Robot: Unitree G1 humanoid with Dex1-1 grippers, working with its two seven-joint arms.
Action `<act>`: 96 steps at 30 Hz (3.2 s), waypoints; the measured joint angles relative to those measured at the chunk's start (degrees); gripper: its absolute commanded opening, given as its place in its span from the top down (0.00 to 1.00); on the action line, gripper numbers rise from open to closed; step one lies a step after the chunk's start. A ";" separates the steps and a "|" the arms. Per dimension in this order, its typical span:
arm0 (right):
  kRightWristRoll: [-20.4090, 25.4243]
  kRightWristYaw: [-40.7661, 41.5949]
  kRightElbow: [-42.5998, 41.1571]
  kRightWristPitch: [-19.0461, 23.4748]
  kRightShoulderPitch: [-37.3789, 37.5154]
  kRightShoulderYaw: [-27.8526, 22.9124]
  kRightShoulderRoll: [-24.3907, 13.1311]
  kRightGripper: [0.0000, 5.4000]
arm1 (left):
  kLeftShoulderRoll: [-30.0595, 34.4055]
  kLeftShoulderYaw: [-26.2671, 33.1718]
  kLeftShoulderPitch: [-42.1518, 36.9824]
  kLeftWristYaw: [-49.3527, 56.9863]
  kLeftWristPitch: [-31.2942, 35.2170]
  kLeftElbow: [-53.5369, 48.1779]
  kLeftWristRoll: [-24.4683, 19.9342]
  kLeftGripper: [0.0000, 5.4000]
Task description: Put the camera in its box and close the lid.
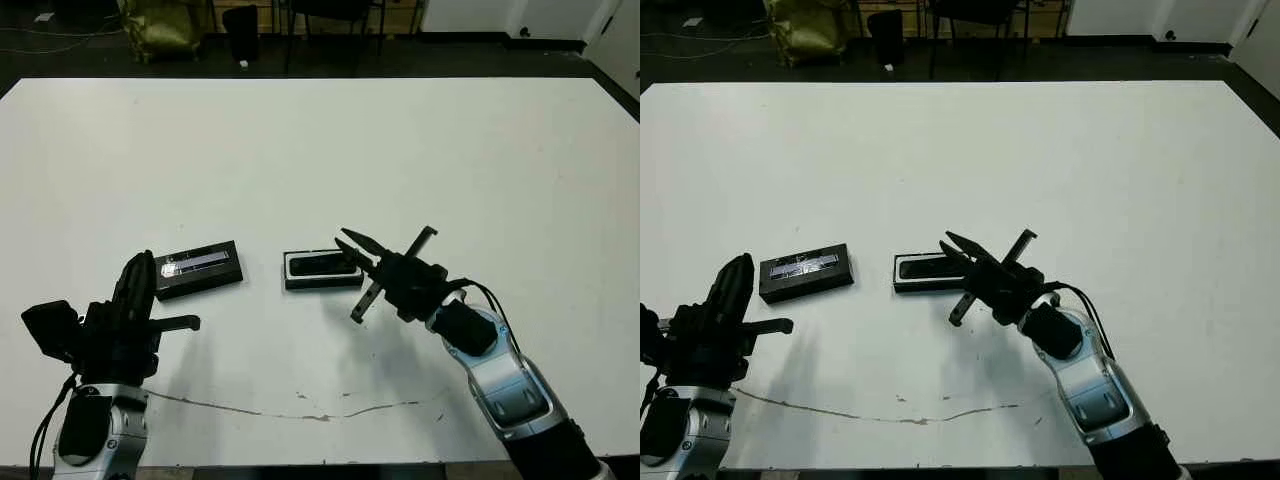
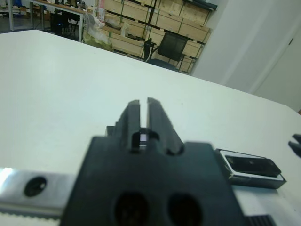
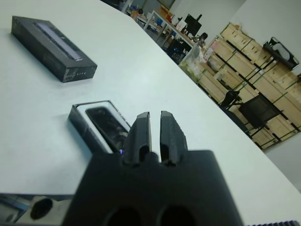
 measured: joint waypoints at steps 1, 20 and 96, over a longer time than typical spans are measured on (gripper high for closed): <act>-0.21 0.06 0.00 0.50 0.00 0.08 0.00 1.00 | 0.00 -0.03 0.02 -0.02 0.00 0.00 0.00 1.00; -1.87 0.42 1.32 6.34 -0.09 1.18 0.26 1.00 | -0.03 -0.55 1.16 -0.14 0.00 -0.13 -0.01 1.00; 34.44 -8.85 -14.95 18.77 12.66 -28.80 4.11 1.00 | 28.80 10.52 -11.06 -14.24 12.90 -0.37 2.92 1.00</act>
